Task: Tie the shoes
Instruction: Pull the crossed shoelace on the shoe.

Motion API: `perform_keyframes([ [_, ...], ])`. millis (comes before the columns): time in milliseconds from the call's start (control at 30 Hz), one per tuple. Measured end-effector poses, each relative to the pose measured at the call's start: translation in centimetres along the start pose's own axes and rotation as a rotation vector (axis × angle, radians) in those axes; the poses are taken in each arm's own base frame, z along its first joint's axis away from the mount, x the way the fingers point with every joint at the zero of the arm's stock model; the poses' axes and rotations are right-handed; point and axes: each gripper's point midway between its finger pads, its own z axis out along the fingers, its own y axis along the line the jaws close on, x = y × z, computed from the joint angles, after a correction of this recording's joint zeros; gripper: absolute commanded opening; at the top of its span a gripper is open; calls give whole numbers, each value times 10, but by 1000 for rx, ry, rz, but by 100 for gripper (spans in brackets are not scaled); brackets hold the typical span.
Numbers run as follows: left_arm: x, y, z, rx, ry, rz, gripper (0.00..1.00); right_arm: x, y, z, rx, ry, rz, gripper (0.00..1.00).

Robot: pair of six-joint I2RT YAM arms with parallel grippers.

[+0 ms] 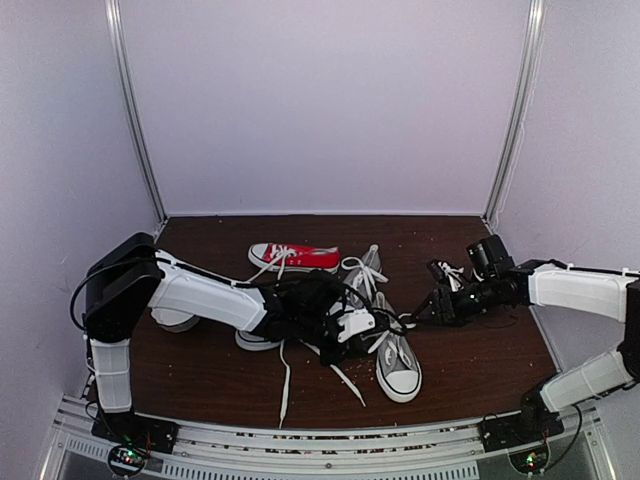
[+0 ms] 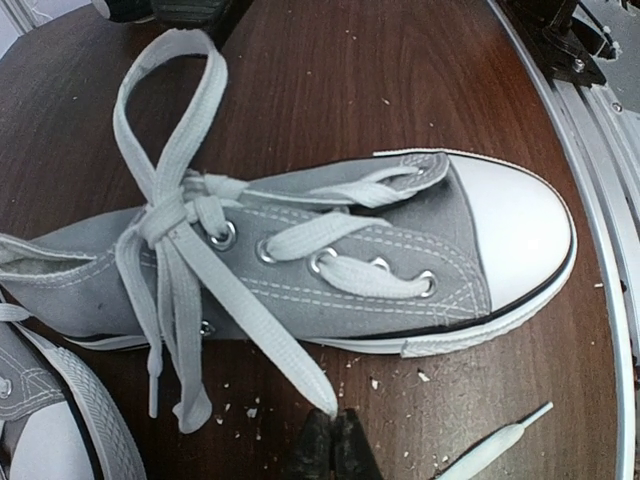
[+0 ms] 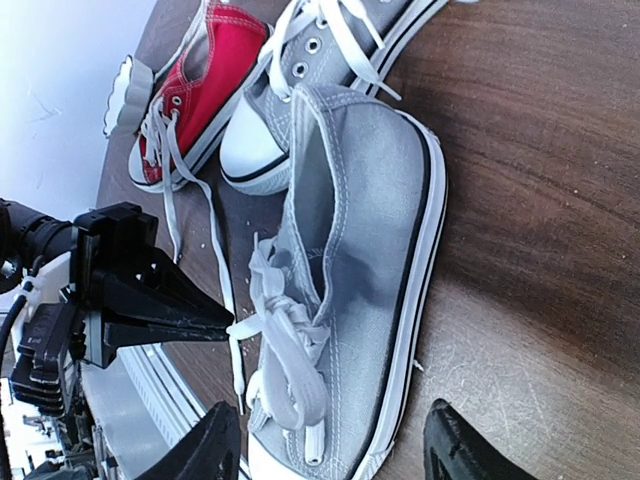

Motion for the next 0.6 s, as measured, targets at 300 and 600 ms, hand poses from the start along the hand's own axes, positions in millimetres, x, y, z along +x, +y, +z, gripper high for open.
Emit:
perform_keyframes([
  [300, -2, -6, 0, 29, 9, -2, 0, -23, 26, -27, 6, -262, -331, 69],
  [600, -7, -5, -1, 34, 14, 6, 0, -63, 82, -78, 127, -432, -1124, 73],
])
